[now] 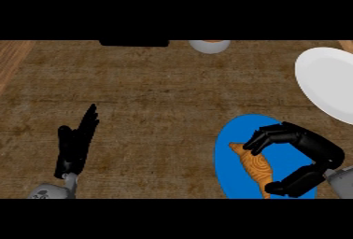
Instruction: Pick the croissant from the plate and place it in the plate
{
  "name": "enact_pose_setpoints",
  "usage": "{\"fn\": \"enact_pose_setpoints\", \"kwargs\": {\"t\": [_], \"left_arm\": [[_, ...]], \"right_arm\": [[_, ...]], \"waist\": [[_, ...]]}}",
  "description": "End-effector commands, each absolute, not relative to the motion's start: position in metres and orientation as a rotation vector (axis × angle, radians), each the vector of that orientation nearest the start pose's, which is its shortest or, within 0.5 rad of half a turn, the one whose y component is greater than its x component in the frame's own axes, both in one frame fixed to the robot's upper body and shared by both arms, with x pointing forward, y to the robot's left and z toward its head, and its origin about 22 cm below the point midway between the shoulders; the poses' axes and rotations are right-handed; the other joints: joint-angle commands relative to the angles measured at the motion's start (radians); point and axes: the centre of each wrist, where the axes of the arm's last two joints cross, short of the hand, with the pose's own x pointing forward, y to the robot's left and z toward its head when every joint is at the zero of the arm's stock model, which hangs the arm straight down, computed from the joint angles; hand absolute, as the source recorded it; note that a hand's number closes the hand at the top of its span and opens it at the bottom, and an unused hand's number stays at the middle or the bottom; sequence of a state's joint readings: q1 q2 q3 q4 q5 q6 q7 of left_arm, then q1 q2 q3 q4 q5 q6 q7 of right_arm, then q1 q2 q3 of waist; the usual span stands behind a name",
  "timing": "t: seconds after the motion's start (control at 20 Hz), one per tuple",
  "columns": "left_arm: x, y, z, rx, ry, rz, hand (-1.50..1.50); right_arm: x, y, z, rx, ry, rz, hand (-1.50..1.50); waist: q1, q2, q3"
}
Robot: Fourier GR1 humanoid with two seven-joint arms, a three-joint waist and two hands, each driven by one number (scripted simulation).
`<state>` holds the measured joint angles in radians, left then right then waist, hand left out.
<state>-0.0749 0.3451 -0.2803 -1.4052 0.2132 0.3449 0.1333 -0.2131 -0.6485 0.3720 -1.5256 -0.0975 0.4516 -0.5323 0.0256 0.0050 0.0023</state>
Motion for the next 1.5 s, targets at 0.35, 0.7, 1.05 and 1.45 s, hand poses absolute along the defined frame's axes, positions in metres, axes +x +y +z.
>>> {"fn": "enact_pose_setpoints", "kwargs": {"t": [0.35,0.7,1.05,1.45], "left_arm": [[0.245,0.244,-0.012,0.236,-1.301,-0.046,0.0],[0.252,0.249,-0.012,0.26,-1.277,-0.022,0.0],[0.247,0.234,-0.012,0.249,-1.295,-0.036,0.0],[0.247,0.25,-0.018,0.239,-1.286,-0.012,0.0]], "right_arm": [[0.302,-0.274,0.101,0.114,-1.768,1.745,-1.5],[0.284,-0.239,0.15,-0.019,-1.501,2.069,-1.5],[0.283,-0.218,0.129,-0.053,-1.235,2.194,-1.5],[0.286,-0.204,0.098,-0.079,-1.177,2.201,-1.5]], "waist": [[-0.001,-0.005,-0.001],[-0.028,-0.011,-0.004],[-0.025,-0.007,-0.003],[-0.023,-0.005,-0.002]]}}
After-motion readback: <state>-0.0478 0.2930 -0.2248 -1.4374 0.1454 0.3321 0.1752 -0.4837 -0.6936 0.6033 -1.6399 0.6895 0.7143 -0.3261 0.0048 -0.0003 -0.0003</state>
